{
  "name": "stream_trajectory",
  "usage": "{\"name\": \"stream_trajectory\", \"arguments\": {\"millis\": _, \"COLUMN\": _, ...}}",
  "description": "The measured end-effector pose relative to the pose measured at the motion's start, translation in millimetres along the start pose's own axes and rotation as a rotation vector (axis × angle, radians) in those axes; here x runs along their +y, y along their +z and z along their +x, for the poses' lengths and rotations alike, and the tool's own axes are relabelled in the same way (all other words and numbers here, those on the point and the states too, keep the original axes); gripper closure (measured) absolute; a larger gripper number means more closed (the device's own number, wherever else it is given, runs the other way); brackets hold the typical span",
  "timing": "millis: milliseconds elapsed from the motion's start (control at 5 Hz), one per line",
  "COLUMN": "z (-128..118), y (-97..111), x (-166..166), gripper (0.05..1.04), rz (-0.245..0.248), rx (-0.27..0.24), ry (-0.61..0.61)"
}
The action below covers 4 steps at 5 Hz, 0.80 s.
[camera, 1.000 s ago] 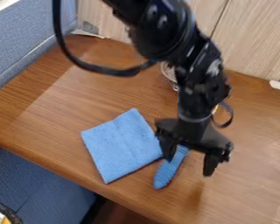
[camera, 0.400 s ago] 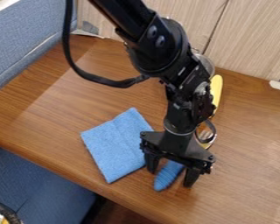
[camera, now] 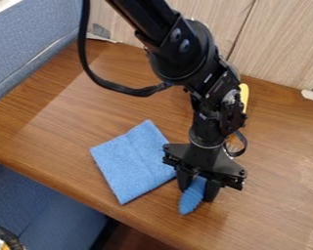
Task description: Mueve el tenedor azul a la parte superior izquierda de la mesa.
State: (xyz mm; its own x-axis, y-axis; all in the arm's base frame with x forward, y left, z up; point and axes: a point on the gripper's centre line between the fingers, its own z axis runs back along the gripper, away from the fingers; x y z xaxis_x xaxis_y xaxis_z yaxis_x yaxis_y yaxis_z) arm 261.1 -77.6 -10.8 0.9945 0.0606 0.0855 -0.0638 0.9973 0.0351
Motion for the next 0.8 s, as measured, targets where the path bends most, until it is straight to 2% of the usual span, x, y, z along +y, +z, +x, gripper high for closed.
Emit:
{"name": "stream_trajectory", "arguments": {"millis": 600, "z": -10, "y": 6, "x": -15, "gripper": 0.62, "rz": -0.039, "rx": -0.006, "ry": -0.059}}
{"name": "stream_trajectory", "arguments": {"millis": 800, "z": -17, "y": 21, "x": -22, "gripper": 0.621, "rz": -0.05, "rx": -0.032, "ry": -0.081}}
